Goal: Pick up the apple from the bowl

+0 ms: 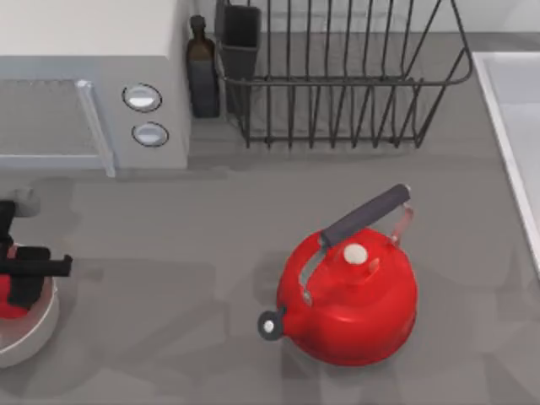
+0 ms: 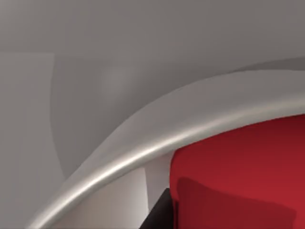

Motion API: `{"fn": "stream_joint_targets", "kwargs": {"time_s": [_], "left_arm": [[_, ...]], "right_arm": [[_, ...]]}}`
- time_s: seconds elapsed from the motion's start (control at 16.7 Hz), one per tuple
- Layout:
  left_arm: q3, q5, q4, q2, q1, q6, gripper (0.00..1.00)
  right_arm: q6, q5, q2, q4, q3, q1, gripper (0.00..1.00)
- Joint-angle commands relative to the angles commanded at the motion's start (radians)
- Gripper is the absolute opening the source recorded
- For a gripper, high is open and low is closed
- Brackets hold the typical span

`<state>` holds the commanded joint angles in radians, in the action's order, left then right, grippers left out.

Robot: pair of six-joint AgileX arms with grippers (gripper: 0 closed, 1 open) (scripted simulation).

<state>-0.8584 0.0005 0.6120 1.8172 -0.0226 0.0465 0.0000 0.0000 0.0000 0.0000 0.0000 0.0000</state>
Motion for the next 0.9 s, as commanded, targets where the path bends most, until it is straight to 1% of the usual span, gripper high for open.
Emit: {"fn": "stream_joint_targets", "kwargs": {"time_s": [0.36,0.42,0.84,0.9], "left_arm": [[0.0,0.0,0.0,0.0,0.0,0.0,0.02],[0.0,0.0,0.0,0.0,0.0,0.0,0.0],[0.0,0.0,0.0,0.0,0.0,0.0,0.0],[0.004,-0.003,0.121,-0.158,-0.005,0.015,0.0]], "right_arm": [[0.0,0.0,0.0,0.0,0.0,0.0,1.0],[0.0,0.0,0.0,0.0,0.0,0.0,1.0],[0.0,0.0,0.0,0.0,0.0,0.0,1.0],[0.0,0.0,0.0,0.0,0.0,0.0,1.0]]}}
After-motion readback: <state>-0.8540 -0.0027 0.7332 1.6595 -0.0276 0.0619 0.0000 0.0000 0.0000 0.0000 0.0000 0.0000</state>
